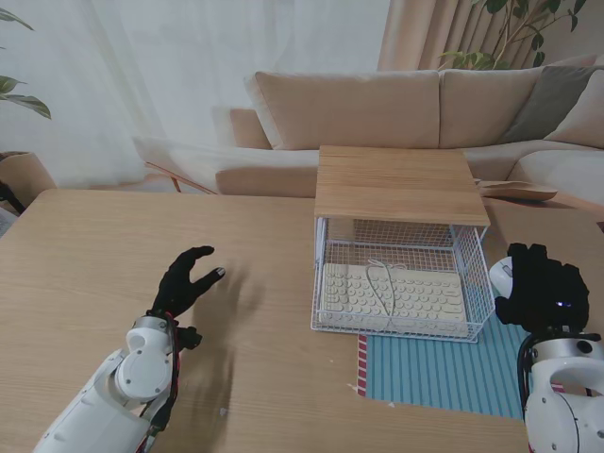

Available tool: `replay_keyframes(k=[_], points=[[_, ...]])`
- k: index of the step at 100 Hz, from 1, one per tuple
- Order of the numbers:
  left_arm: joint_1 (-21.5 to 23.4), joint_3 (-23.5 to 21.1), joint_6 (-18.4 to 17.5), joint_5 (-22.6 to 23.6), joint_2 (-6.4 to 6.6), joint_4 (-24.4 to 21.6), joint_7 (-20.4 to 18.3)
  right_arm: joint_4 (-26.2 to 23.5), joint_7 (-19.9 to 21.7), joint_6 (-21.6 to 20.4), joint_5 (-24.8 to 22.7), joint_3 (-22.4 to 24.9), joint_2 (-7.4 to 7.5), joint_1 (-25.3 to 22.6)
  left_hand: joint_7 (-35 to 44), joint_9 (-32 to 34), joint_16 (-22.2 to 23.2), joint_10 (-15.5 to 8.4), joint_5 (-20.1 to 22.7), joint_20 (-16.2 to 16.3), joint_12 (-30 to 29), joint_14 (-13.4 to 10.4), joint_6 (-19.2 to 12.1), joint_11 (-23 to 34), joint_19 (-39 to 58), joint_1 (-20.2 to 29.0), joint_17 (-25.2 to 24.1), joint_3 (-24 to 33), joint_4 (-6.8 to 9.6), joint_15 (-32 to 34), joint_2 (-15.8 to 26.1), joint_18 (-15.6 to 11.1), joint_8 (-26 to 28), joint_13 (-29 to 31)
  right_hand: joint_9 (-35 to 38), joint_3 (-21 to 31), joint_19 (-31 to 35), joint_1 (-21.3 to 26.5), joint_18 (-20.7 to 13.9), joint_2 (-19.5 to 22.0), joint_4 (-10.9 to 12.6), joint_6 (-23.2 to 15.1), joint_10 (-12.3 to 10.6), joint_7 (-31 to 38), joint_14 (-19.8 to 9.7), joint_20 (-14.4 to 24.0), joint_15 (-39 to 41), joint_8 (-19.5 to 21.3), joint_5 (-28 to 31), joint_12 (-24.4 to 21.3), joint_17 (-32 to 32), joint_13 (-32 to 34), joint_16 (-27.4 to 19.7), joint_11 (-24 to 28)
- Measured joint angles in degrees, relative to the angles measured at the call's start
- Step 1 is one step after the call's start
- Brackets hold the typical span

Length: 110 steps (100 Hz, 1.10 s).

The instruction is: Unroll the mouse pad and set up the keyboard and mouse from the tabletop organizer

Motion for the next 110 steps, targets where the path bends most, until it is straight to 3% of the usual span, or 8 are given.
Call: replay_keyframes(k=[66,110], points=[[-0.3,-1.0,0.0,0.3,-0.08,0.5,0.9,5.9,-6.5,10.4,2.8,-2.5,-0.89,-2.3,0.0,0.0,0.0,0.0,0.0,0.0,0.0,0.0,0.0,0.0,0.0,0.0,0.0,0.0,0.00,0.0,0.0,0.0,0.0,0.0,0.0,0.0,0.3,0.1,0.5,0.0,0.0,0.0,0.6,-0.1,0.5,0.4,0.3,0.0,0.0,0.0,0.0,0.0,0.0,0.0],[-0.4,-1.0,-0.3,0.3,-0.07,0.6,0.9,11.8,-3.6,17.1,3.7,-8.0,-0.72,0.4,0.0,0.0,0.0,0.0,0.0,0.0,0.0,0.0,0.1,0.0,-0.5,0.0,0.0,0.0,0.00,0.0,0.0,0.0,0.0,0.0,0.0,-0.6,0.4,0.7,0.6,0.0,0.0,0.0,0.6,-0.2,0.6,0.5,0.4,0.0,0.0,0.0,-0.2,0.0,0.0,0.0]])
